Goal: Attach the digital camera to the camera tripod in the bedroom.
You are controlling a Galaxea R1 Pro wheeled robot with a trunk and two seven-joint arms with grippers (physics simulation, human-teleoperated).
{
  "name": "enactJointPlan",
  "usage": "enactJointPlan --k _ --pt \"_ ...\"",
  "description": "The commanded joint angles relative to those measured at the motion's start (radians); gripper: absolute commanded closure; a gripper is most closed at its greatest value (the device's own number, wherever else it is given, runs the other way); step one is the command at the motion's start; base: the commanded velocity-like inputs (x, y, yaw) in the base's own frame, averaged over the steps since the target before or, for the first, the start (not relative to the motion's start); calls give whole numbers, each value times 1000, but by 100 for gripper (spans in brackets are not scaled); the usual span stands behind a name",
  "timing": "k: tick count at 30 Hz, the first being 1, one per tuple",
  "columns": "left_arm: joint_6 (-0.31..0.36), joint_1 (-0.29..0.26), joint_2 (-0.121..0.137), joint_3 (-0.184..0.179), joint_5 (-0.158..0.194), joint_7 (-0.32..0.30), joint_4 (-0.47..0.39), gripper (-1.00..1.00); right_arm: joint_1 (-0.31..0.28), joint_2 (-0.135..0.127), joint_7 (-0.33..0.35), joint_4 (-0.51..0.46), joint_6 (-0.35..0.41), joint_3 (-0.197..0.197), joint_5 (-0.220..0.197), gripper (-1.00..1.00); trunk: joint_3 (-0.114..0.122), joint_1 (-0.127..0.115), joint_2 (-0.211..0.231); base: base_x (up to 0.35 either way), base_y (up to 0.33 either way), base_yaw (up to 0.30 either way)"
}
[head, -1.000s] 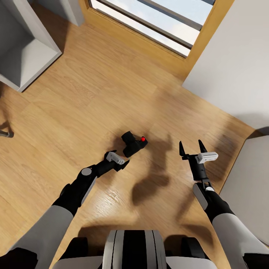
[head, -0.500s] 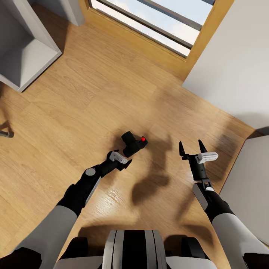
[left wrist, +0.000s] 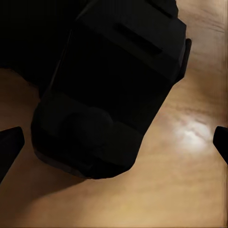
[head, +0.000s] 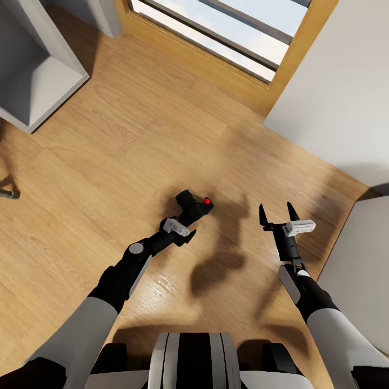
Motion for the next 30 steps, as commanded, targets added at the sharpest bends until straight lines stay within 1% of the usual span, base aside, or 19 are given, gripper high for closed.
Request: enactJointPlan --k 1,7,9,14,23,30 --pt "3 0 -2 2 -9 -4 -1 -100 0 0 10 1 -1 -1 -9 -100 0 0 0 0 0 0" --pt "8 -4 -7 2 -10 -4 5 -100 0 0 10 1 -1 -1 -9 -100 0 0 0 0 0 0" --pt "9 -15 -9 3 -10 -3 28 -100 0 0 10 1 -1 -1 -9 -100 0 0 0 0 0 0" --pt "9 -22 -10 3 -10 0 42 -100 0 0 10 1 -1 -1 -9 -100 0 0 0 0 0 0" --pt "9 -27 -10 2 -10 47 52 -100 0 0 10 1 -1 -1 -9 -100 0 0 0 0 0 0" --pt "9 -28 -10 1 -11 62 53 -100 0 0 10 1 -1 -1 -9 -100 0 0 0 0 0 0"
